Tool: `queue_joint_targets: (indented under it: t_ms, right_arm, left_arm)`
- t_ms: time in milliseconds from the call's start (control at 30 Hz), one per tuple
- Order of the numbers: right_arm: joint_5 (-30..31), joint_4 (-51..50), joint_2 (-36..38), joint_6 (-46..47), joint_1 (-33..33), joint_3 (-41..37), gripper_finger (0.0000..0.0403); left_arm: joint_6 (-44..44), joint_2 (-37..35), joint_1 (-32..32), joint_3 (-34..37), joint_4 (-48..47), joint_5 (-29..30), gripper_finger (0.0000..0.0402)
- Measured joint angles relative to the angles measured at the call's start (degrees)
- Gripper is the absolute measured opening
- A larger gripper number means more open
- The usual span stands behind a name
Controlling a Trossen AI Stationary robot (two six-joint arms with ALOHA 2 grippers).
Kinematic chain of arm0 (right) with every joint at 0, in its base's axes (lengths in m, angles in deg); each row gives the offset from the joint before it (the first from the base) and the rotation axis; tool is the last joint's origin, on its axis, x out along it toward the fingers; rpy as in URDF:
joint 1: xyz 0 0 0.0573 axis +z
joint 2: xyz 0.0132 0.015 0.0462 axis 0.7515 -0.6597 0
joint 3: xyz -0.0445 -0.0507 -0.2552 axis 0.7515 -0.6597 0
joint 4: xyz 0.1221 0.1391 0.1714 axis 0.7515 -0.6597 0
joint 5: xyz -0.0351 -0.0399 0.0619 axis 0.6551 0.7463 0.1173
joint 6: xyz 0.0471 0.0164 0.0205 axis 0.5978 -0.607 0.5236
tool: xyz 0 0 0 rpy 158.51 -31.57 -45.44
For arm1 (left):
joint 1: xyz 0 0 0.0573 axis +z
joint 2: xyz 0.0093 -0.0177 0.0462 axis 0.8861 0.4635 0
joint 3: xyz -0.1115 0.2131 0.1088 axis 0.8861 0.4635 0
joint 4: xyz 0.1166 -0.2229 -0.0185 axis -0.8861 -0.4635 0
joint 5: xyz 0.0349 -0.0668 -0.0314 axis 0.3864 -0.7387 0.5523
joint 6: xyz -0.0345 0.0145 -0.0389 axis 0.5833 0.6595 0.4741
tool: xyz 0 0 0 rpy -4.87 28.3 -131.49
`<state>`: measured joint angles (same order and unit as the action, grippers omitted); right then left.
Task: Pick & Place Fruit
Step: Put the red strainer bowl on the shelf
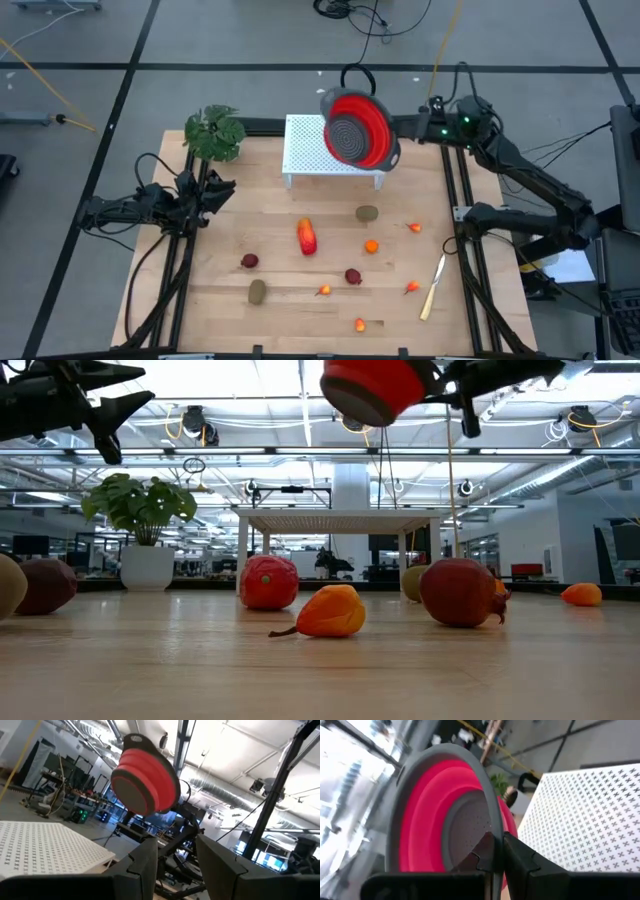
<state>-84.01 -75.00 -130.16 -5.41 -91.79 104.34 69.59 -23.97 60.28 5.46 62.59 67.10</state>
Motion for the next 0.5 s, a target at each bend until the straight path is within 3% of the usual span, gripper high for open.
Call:
queue_joint_targets:
  t_ms: [200,500]
  right_arm:
    - [0.31,-11.67,-8.14,-6.43,2.39,9.86,0.0011]
    - [0.44,-12.93,-19.44,-9.43,3.50,18.53,0.0011]
  left_arm:
    - [-1.69,0.00,0.00,0.00,-0.12,2.73,0.0136]
    - [-2.01,0.00,0.00,0.00,-0.31,3.79,0.0136]
